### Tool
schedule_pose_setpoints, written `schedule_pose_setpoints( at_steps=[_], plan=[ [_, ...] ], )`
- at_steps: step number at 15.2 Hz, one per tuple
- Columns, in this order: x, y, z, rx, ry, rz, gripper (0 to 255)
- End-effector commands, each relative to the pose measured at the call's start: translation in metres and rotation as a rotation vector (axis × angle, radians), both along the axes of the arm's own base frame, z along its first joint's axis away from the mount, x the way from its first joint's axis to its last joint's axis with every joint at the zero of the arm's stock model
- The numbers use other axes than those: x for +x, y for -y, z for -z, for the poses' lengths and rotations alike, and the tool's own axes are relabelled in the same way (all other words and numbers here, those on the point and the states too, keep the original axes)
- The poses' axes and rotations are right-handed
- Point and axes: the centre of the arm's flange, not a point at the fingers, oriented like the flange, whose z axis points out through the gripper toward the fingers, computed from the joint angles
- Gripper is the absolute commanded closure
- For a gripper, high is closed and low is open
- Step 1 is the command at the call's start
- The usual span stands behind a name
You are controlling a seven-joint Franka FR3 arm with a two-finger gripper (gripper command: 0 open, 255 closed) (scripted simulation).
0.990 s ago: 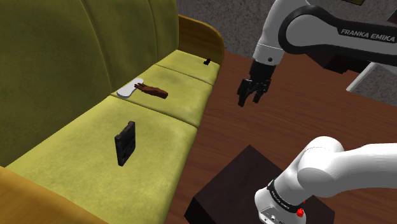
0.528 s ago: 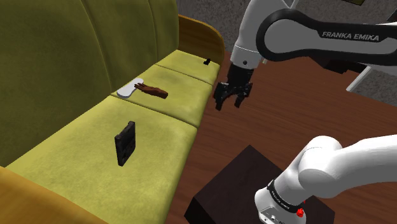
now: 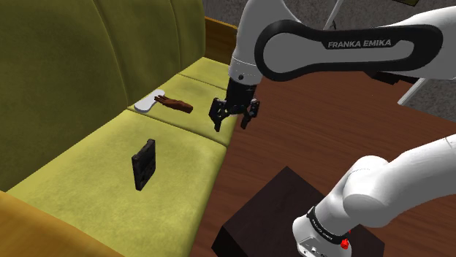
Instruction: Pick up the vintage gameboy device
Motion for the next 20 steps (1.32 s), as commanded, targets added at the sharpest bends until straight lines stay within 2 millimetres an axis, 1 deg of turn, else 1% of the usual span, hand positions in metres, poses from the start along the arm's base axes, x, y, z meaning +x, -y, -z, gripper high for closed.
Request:
schedule_pose_setpoints(
  at_steps=[1,8,16,17,20],
  plan=[
    [0.010,-0.027,0.003,-0.003,0.008,0.023,0],
    [0.059,-0.101,0.023,-0.016,0.032,0.096,0],
    [0.122,-0.182,0.044,-0.030,0.060,0.181,0],
    [0.129,-0.190,0.046,-0.032,0.063,0.189,0],
    [0.129,-0.190,0.062,-0.032,0.063,0.189,0]
  ],
)
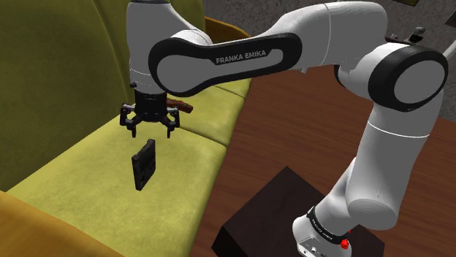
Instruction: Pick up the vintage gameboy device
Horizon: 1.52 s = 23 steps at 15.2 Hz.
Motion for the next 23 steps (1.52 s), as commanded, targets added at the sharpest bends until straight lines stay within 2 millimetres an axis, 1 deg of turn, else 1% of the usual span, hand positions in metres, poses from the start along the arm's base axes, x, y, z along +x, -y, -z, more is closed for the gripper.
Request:
schedule_pose_setpoints(
  at_steps=[1,4,6,7,16,23],
  plan=[
    [0.001,-0.001,0.011,0.000,0.001,0.002,0],
    [0.001,-0.001,0.027,0.000,0.001,0.002,0],
    [0.001,-0.001,0.030,0.000,0.001,0.002,0],
    [0.000,-0.001,0.029,0.000,0.001,0.002,255],
    [0.001,-0.001,0.030,0.000,0.001,0.002,255],
    [0.001,-0.001,-0.007,0.000,0.001,0.002,255]
  ],
)
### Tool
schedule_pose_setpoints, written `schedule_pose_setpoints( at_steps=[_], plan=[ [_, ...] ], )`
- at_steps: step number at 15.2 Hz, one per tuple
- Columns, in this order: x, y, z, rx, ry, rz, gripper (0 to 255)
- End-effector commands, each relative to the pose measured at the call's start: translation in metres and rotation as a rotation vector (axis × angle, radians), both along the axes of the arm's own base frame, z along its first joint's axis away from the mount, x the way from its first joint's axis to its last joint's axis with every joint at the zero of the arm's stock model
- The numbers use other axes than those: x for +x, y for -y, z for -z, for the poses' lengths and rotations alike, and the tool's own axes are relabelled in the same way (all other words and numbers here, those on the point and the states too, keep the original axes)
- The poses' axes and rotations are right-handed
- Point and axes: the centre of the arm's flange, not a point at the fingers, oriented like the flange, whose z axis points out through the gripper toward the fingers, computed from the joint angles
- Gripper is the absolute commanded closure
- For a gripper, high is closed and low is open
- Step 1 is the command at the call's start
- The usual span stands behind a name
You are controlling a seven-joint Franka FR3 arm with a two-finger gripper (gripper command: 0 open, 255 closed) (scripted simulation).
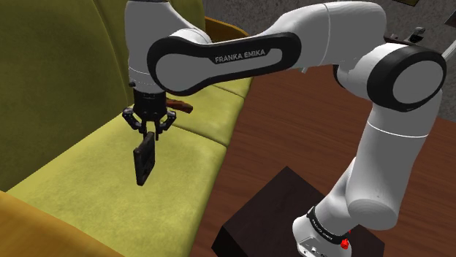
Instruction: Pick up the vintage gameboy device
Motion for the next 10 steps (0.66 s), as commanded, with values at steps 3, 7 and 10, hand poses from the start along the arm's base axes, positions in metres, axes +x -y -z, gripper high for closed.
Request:
schedule_pose_setpoints(
  at_steps=[3,7,10],
  plan=[
    [-0.001,0.001,-0.021,0.000,0.000,0.000,255],
    [-0.001,0.001,-0.042,0.000,0.000,0.000,255],
    [-0.001,0.001,-0.048,0.000,0.000,0.000,255]
  ],
)
